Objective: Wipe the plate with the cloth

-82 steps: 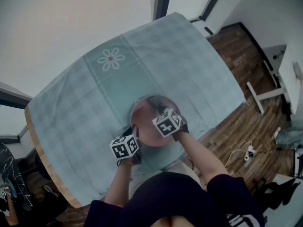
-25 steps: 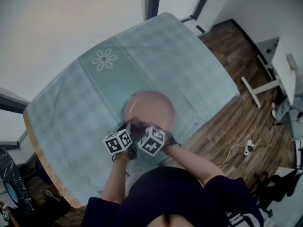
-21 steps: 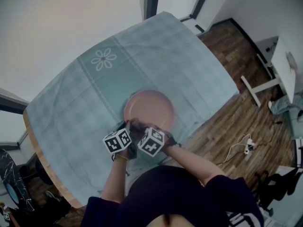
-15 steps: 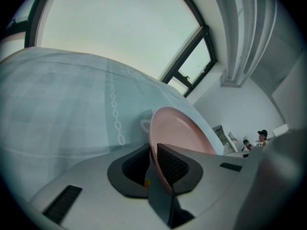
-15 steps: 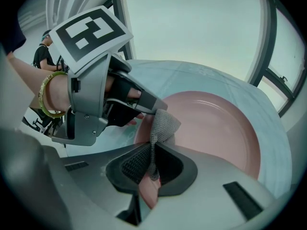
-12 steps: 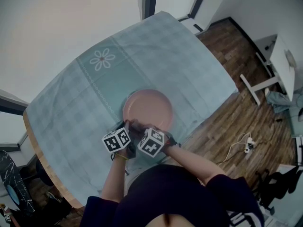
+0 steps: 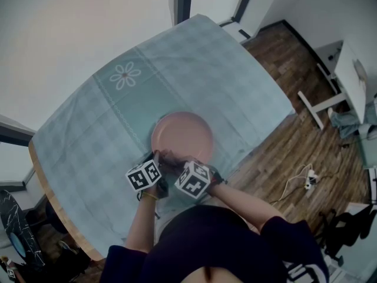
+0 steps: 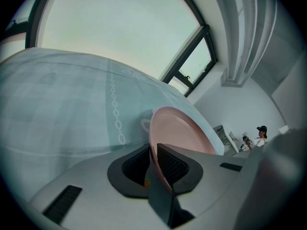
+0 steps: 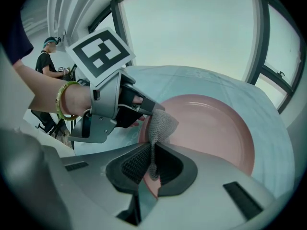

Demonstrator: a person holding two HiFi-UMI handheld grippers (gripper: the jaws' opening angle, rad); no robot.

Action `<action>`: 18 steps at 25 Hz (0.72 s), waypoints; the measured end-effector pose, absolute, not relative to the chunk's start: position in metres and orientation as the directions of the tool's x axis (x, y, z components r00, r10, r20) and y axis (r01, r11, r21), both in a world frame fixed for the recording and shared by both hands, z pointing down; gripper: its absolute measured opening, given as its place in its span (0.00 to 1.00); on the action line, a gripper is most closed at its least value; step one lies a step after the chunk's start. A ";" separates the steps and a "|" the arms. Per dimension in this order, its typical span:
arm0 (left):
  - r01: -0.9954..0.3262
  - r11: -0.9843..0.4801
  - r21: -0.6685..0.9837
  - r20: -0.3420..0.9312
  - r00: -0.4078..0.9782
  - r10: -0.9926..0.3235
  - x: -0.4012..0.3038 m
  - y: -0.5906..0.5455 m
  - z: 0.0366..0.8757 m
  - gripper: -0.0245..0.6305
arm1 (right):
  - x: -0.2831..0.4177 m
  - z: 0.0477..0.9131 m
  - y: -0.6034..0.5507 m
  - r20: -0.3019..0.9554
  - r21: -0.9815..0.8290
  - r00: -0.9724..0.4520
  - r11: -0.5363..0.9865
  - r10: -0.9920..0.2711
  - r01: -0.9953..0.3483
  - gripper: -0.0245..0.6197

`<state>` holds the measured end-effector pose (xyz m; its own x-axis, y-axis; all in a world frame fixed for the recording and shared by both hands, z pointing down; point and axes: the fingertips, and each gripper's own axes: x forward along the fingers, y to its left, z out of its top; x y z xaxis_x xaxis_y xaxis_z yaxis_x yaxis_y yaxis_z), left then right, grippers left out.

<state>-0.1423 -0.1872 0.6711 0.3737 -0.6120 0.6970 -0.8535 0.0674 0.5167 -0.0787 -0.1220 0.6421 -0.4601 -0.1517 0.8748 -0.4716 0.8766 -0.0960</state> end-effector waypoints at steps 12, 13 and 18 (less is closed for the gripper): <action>-0.854 0.073 0.514 0.699 0.369 -0.613 -0.142 -0.188 0.670 0.13 | -0.038 0.609 -0.176 0.841 -0.022 -0.460 0.830 -0.286 -0.557 0.09; -0.855 0.073 0.514 0.699 0.368 -0.613 -0.142 -0.188 0.671 0.13 | -0.036 0.608 -0.182 0.841 -0.008 -0.455 0.833 -0.294 -0.553 0.09; -0.854 0.077 0.514 0.699 0.365 -0.615 -0.142 -0.189 0.672 0.13 | -0.019 0.610 -0.209 0.850 0.083 -0.403 0.842 -0.339 -0.533 0.09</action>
<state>-0.1416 -0.1890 0.6717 0.3654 -0.6149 0.6988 -0.8543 0.0767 0.5141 -0.0187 -0.2091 0.6102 -0.4032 -0.3394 0.8498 -0.5334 0.8418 0.0832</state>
